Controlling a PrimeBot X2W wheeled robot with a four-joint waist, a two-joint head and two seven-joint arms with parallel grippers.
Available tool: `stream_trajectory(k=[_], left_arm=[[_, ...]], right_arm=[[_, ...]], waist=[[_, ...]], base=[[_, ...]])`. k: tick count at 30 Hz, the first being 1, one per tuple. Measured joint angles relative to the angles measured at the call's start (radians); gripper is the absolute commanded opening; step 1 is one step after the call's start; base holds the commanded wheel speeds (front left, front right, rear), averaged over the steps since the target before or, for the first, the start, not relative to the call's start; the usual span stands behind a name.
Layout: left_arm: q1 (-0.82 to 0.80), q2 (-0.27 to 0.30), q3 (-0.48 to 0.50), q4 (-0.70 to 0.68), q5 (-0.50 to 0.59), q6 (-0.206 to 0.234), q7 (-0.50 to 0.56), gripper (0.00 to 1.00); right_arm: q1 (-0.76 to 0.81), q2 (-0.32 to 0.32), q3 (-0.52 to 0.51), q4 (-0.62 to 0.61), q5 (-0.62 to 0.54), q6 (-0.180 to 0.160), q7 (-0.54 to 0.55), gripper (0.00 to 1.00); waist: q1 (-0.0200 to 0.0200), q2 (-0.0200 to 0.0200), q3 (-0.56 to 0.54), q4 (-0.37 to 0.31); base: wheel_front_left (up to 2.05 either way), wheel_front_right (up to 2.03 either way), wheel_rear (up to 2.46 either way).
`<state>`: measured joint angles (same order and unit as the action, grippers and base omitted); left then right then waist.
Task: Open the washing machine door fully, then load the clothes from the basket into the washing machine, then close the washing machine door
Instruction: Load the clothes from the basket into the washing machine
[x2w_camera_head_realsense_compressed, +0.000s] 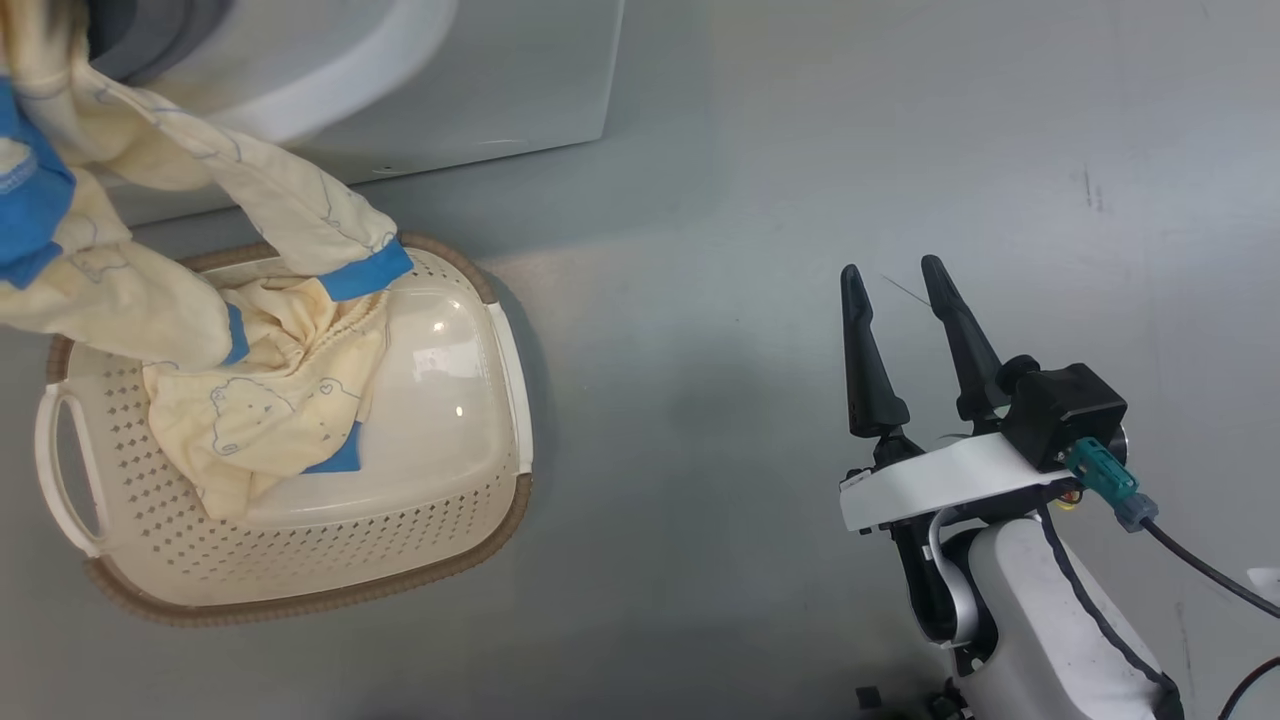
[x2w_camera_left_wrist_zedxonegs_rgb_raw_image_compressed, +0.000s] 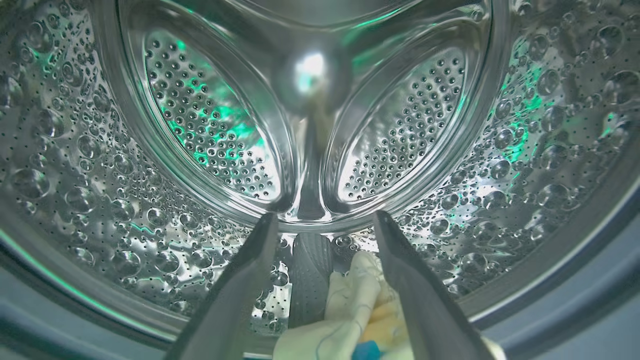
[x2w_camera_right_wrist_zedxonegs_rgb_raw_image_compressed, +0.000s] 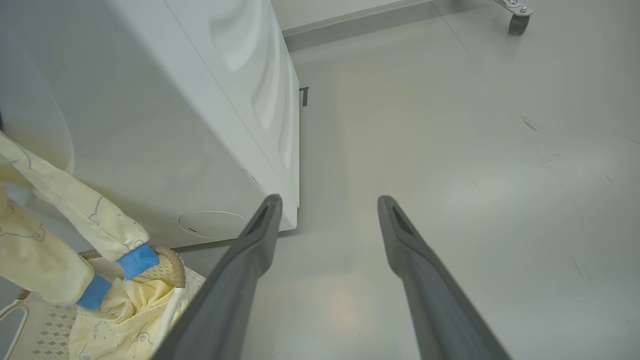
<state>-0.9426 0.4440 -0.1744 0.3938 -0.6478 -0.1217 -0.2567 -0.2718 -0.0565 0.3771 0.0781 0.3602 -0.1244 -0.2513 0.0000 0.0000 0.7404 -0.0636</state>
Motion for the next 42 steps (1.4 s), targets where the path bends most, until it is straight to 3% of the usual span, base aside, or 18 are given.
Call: stream_trajectory(k=[9,23,42], left_arm=[[0.173,-0.007,0.109,-0.114,-0.010,0.000,0.000,1.00],[0.465,-0.084,0.208,-0.254,0.064,0.003,0.000,1.00],[0.775,-0.199,0.215,-0.283,0.143,0.002,0.000,1.00]], right_arm=[[0.001,0.000,0.007,0.003,0.000,0.000,0.000,1.00],[0.001,0.000,0.008,0.006,0.000,0.000,0.000,1.00],[0.001,0.000,0.014,0.007,-0.002,0.000,0.000,1.00]], waist=[[0.0000,0.0000,-0.020,0.016],[0.0000,0.0000,-0.032,0.022],[0.0000,0.0000,-0.023,0.013]], base=[[0.00,0.00,0.00],[0.00,0.00,0.00],[0.00,0.00,0.00]])
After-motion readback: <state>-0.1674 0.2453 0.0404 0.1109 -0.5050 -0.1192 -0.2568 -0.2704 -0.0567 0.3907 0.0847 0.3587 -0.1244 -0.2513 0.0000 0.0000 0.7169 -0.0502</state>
